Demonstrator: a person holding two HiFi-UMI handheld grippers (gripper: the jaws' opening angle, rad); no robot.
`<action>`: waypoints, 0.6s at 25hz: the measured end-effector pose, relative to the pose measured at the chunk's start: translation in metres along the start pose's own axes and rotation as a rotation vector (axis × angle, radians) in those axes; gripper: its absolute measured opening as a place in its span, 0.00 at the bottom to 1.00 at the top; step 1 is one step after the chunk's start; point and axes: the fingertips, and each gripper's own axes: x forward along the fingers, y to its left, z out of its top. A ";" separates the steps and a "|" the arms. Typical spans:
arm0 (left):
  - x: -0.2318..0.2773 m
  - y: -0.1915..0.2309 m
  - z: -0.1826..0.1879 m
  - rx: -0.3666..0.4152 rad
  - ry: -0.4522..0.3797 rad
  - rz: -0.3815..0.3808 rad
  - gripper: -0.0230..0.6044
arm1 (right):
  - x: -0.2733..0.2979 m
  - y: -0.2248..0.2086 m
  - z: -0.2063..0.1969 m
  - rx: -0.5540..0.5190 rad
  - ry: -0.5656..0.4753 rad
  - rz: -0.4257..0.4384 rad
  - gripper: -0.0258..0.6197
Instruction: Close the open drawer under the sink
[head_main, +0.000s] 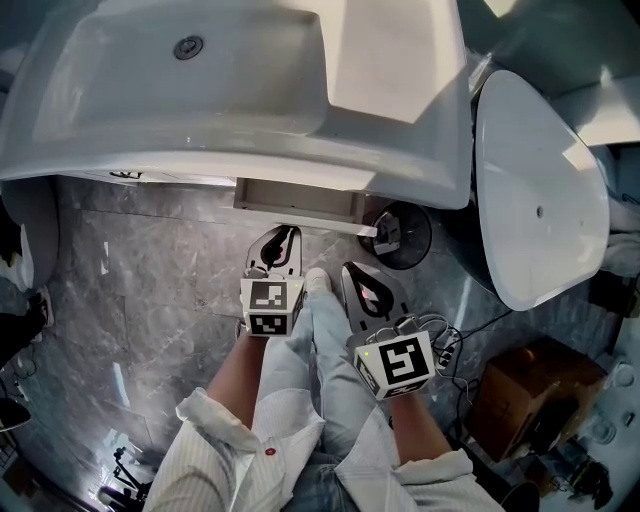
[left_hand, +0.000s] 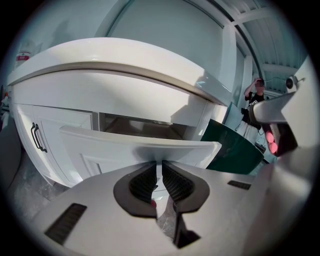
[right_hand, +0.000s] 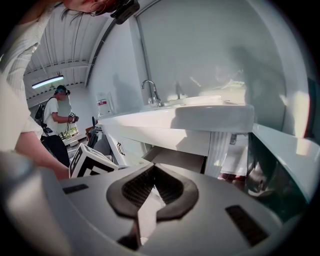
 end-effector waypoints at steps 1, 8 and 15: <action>0.001 0.001 0.001 -0.001 0.000 0.002 0.11 | 0.000 -0.001 -0.001 0.001 0.002 -0.001 0.06; 0.007 0.002 0.004 0.018 -0.012 0.007 0.11 | 0.005 -0.012 -0.013 0.009 0.023 -0.016 0.06; 0.010 0.002 0.009 0.038 -0.016 0.007 0.11 | 0.017 -0.019 -0.024 0.011 0.048 -0.019 0.06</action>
